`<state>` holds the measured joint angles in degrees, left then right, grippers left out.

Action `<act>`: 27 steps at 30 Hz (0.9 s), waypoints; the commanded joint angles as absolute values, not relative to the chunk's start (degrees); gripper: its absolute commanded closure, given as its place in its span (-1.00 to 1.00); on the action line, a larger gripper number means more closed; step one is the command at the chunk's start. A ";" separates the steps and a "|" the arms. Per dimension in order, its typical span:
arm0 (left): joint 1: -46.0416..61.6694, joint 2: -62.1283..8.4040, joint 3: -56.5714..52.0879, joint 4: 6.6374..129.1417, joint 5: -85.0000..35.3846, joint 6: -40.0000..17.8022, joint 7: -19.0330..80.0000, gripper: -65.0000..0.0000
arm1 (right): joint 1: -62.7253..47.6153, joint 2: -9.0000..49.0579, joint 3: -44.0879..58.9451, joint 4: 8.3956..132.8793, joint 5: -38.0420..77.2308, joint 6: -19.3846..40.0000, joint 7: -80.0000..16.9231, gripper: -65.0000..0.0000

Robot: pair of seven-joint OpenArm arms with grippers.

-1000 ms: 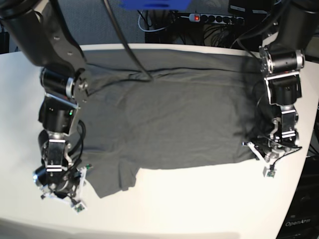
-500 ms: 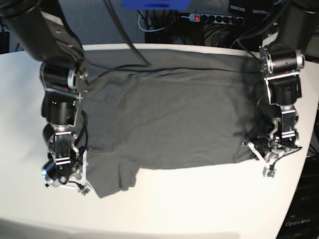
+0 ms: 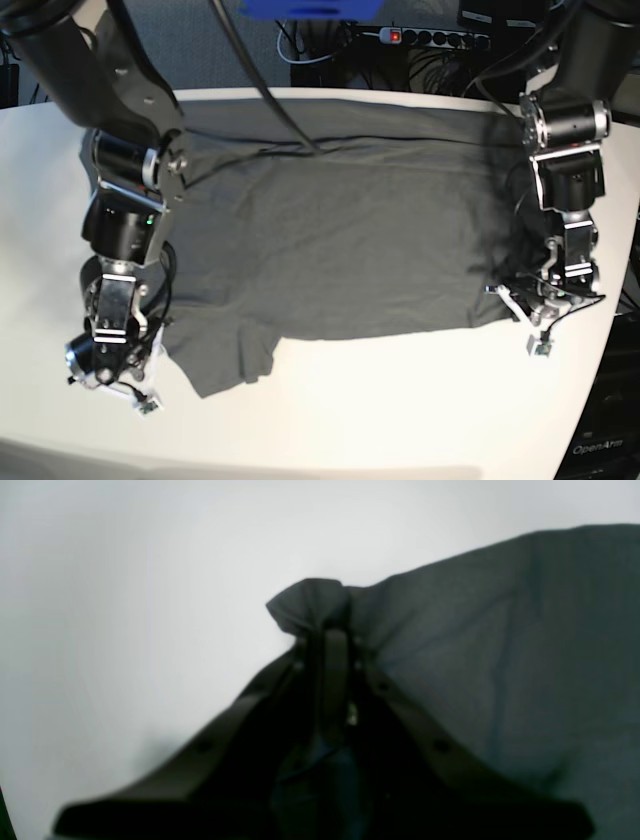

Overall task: Fold the T-shirt properly
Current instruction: 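Shift the right gripper along the hem toward the sleeve corner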

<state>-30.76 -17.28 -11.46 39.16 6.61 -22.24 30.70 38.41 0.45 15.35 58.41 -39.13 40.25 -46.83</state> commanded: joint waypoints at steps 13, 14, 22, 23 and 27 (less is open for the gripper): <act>-31.87 -17.45 -11.47 39.60 6.64 -22.55 31.60 0.92 | 45.14 -3.65 25.19 54.90 -37.85 40.00 -50.51 0.24; -31.87 -17.45 -11.47 39.60 6.64 -22.55 31.60 0.92 | 45.58 -3.56 25.27 53.85 -35.82 40.00 -50.68 0.25; -31.87 -17.54 -11.47 39.60 6.73 -22.55 31.52 0.92 | 45.67 -3.38 26.24 53.05 -31.25 40.00 -50.51 0.25; -31.87 -17.54 -11.47 39.60 6.73 -22.55 31.60 0.92 | 45.67 -3.47 26.95 53.05 -31.16 40.00 -49.80 0.25; -31.87 -17.54 -11.47 39.60 6.64 -22.55 31.60 0.92 | 45.76 -3.47 31.08 52.88 -29.14 40.00 -47.78 0.24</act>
